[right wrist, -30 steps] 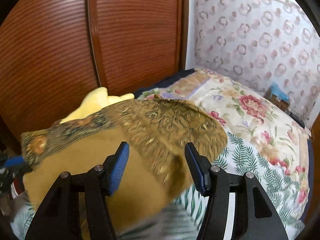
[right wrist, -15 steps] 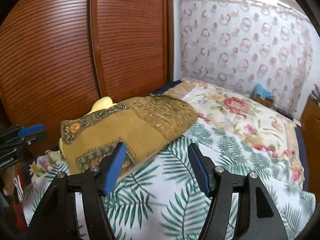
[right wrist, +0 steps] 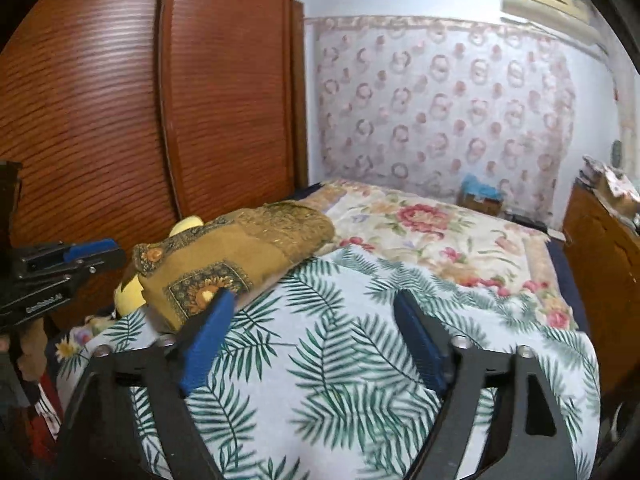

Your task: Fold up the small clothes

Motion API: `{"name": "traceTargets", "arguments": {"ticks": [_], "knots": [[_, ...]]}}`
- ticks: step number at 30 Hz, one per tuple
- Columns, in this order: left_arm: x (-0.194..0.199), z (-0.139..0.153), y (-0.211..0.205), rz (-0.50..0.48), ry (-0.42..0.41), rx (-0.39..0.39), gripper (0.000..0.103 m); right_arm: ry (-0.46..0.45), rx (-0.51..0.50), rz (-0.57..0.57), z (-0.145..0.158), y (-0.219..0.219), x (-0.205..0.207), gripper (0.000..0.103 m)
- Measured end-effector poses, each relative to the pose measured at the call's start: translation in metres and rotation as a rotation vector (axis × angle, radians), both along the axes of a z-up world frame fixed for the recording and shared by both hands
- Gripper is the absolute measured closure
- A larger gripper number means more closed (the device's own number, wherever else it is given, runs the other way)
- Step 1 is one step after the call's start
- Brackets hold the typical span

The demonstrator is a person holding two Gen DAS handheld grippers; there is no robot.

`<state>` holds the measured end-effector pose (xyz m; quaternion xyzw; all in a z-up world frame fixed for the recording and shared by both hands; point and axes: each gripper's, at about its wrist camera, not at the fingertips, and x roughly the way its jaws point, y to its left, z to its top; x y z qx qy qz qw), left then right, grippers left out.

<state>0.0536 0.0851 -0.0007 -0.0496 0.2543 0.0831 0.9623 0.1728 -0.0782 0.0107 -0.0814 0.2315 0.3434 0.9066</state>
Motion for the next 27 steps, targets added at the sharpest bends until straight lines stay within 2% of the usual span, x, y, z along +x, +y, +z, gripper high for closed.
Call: {"name": "traceTargets", "arguments": {"ticks": [12, 22, 27], "knots": [[-0.005, 0.011, -0.062, -0.112, -0.006, -0.005, 0.081, -0.028, 0.054, -0.242, 0.014, -0.094, -0.045, 0.011], [-0.012, 0.063, -0.096, -0.158, -0.084, 0.034, 0.081, -0.088, 0.086, -0.358, 0.042, -0.135, -0.074, 0.011], [-0.017, 0.076, -0.105, -0.163, -0.106, 0.043, 0.08, -0.124, 0.102, -0.383, 0.051, -0.144, -0.084, 0.011]]}}
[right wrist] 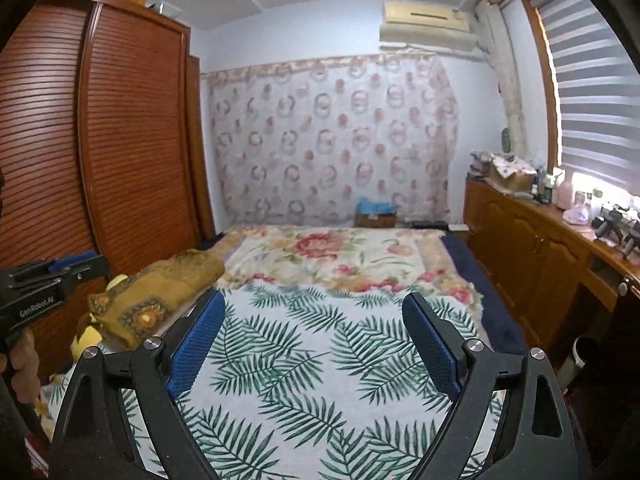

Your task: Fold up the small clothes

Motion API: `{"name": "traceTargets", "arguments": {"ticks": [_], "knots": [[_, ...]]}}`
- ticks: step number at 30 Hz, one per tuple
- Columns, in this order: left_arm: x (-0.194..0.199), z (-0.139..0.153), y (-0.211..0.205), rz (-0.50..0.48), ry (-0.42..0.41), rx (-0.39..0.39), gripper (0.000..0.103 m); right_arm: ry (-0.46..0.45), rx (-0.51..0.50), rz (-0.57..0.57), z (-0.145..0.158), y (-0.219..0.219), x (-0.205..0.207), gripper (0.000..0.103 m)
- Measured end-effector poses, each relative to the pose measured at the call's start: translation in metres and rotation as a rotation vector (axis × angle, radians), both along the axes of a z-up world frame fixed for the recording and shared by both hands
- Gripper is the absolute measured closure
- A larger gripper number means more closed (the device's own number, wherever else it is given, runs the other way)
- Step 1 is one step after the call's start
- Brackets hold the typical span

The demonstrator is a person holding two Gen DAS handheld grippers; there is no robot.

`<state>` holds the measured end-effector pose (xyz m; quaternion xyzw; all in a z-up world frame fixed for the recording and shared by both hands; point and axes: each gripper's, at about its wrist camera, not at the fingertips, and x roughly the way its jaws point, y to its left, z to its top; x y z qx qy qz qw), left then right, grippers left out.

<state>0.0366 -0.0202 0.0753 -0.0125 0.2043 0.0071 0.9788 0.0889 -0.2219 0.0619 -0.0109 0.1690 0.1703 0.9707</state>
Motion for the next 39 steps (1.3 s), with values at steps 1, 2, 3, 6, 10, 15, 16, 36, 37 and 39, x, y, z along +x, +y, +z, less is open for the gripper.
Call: {"name": "traceTargets", "arguments": {"ticks": [1, 2, 3, 6, 10, 15, 16, 36, 37, 39], "knots": [[-0.001, 0.002, -0.001, -0.001, -0.002, -0.001, 0.08, -0.002, 0.001, -0.003, 0.001, -0.001, -0.001, 0.011], [-0.002, 0.002, -0.001, -0.003, -0.003, 0.0, 0.08, -0.005, 0.002, -0.004, 0.002, -0.002, -0.002, 0.011], [-0.003, 0.003, -0.001, -0.004, -0.006, 0.001, 0.08, -0.007, 0.002, -0.006, 0.003, -0.002, -0.002, 0.011], [-0.006, 0.004, -0.002, 0.0, -0.009, 0.004, 0.08, -0.014, 0.001, -0.011, 0.002, -0.003, -0.005, 0.011], [-0.007, 0.004, -0.001, 0.004, -0.009, 0.004, 0.08, -0.013, 0.002, -0.011, 0.001, -0.002, -0.005, 0.011], [-0.007, 0.004, 0.0, 0.007, -0.009, 0.004, 0.08, -0.013, 0.002, -0.011, 0.001, -0.003, -0.005, 0.011], [-0.007, 0.004, 0.001, 0.007, -0.009, 0.004, 0.08, -0.014, 0.001, -0.01, 0.001, -0.003, -0.005, 0.011], [-0.009, 0.003, 0.018, 0.017, -0.002, 0.008, 0.079, -0.01, 0.002, -0.012, -0.001, -0.002, -0.007, 0.011], [-0.009, 0.003, 0.017, 0.016, -0.003, 0.01, 0.079, -0.009, 0.002, -0.011, -0.001, -0.002, -0.006, 0.011], [-0.009, 0.003, 0.018, 0.017, -0.004, 0.011, 0.079, -0.009, 0.002, -0.012, -0.001, -0.002, -0.007, 0.011]]}}
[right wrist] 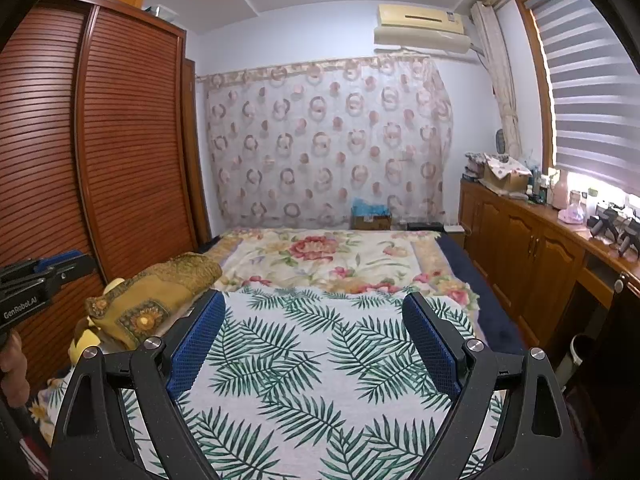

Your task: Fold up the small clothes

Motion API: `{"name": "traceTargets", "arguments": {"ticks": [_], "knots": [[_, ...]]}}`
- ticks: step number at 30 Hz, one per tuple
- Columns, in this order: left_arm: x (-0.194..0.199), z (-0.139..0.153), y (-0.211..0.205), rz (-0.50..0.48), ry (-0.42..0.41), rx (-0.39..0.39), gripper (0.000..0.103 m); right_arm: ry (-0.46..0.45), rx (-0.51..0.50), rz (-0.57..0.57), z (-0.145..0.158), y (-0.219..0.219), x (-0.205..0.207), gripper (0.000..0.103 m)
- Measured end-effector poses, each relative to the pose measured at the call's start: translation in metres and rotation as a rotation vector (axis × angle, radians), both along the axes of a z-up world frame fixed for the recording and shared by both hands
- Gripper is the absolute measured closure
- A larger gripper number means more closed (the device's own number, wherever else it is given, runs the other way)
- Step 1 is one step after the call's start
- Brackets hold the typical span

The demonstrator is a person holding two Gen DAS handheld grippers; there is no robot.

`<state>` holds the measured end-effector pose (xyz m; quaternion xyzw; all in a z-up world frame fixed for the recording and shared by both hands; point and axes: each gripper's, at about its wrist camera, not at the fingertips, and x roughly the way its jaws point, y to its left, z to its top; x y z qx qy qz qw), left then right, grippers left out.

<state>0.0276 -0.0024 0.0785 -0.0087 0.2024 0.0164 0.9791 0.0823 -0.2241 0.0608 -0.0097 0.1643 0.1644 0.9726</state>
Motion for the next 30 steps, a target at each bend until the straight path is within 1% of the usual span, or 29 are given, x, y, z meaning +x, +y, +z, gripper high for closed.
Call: {"name": "traceTargets", "arguments": {"ticks": [30], "knots": [[-0.0004, 0.0006, 0.0011, 0.002, -0.004, 0.0, 0.079, 0.003, 0.002, 0.002, 0.0, 0.0011, -0.0007, 0.011]]}}
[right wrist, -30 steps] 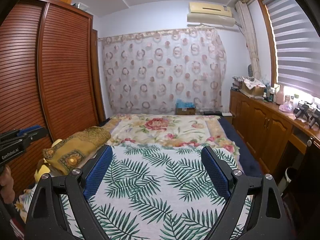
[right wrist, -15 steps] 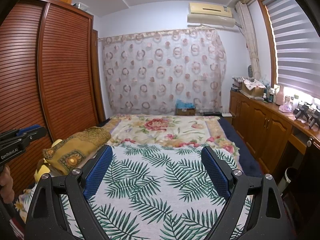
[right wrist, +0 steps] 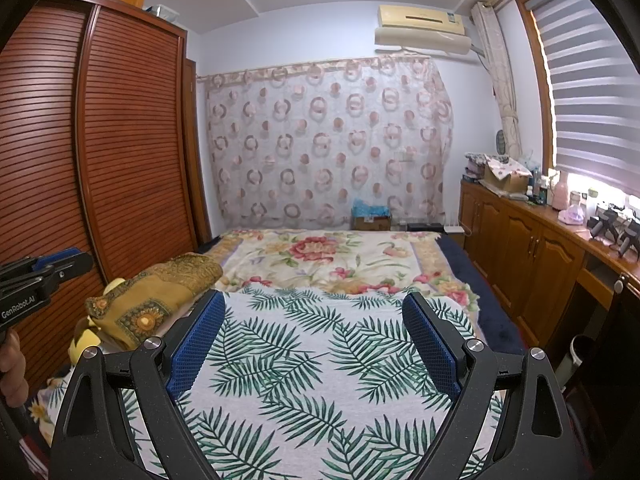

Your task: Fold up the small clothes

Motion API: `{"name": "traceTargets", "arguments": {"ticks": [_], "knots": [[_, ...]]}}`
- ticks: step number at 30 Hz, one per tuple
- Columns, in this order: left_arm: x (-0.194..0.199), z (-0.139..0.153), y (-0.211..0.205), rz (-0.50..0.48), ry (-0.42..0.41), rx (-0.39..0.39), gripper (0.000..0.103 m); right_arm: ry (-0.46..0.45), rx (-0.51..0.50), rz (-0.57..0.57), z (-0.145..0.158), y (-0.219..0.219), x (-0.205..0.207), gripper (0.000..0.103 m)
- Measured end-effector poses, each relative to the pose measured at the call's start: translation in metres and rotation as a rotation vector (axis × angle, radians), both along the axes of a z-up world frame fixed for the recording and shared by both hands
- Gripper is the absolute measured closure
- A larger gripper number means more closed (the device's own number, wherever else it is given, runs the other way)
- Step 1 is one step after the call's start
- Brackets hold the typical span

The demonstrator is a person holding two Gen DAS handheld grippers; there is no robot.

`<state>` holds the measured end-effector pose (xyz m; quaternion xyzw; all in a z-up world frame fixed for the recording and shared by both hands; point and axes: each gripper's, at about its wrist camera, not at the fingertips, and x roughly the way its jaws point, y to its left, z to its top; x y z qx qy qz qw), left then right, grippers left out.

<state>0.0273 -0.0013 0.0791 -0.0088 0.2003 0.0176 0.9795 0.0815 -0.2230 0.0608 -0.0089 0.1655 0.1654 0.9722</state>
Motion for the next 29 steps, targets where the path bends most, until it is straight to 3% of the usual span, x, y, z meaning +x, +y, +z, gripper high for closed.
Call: {"name": "traceTargets", "arguments": {"ticks": [29], "knots": [[0.0005, 0.0014, -0.0008, 0.001, -0.004, 0.003, 0.078, -0.002, -0.001, 0.0, 0.0002, 0.0002, 0.0, 0.011]]}}
